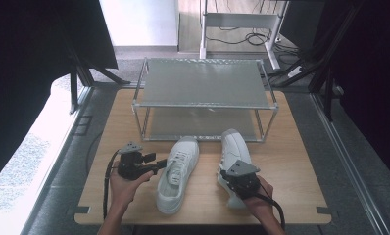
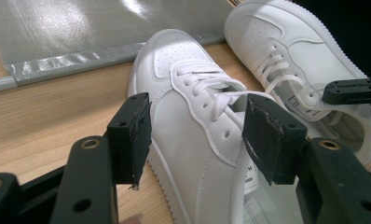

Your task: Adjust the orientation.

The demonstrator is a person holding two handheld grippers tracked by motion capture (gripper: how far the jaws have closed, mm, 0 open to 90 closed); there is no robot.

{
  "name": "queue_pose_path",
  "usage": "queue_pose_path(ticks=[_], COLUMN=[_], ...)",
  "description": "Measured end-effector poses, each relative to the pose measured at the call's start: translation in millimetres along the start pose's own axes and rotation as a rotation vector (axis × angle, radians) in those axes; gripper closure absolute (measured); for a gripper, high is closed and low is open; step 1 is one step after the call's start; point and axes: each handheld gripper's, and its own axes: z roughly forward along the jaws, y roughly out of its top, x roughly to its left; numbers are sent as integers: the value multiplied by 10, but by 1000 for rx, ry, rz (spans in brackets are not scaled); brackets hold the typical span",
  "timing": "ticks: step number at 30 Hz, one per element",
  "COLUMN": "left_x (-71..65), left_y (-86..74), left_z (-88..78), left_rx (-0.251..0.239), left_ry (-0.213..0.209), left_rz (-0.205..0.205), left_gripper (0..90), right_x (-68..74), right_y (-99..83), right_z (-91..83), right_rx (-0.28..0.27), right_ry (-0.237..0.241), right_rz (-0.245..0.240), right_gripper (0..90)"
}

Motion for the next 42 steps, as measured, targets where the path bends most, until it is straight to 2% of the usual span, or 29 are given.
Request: queue_pose_path(ticks=[5, 9, 17, 22, 25, 26, 27, 29, 33, 34, 35, 36, 38, 40, 42], left_x=[26, 38, 58, 61, 57, 57, 64, 74, 75, 73, 70, 66, 60, 54, 51], left_y=[-8, -13, -22, -26, -30, -30, -29, -32, -38, -39, -40, -41, -43, -42, -41], left_z=[-5, -7, -27, -23, -26, -26, -31, -32, -18, -11, -3, 1, 6, 5, -1], left_rx=[7, 10, -7, -7, -19, -19, -27, -34, -30, -28, -26, -23, -23, -25, -28], left_ry=[4, 5, 17, 18, 20, 20, 7, -8, -8, -10, -10, -9, -10, -13, -14], left_rz=[-8, -14, -24, -26, -31, -31, -44, -57, -60, -59, -58, -56, -58, -56, -55], left_gripper=[420, 421, 427, 428, 434, 436, 436, 437, 438, 438, 438, 438, 438, 438, 439], right_x=[-20, -99, -225, -332, -512, -512, -628, -747, -1004, -1044, -1064, -1069, -1061, -1007, -993], right_y=[-8, -31, -86, -121, -193, -193, -259, -333, -527, -575, -609, -618, -607, -559, -546], right_z=[-39, -110, -233, -327, -431, -431, -489, -529, -612, -613, -613, -605, -600, -594, -597], right_rx=[-7, -23, -31, -44, -51, -51, -58, -65, -33, -41, -80, -87, -81, -68, -69], right_ry=[-25, -25, -74, -95, -107, -107, -111, -107, -161, -142, -105, -89, -96, -125, -138], right_rz=[15, 56, 69, 98, 134, 134, 146, 173, 223, 240, 262, 269, 261, 230, 229], right_gripper=[900, 900, 900, 900, 900, 900, 900, 900, 900, 900, 900, 900, 900, 899, 873])
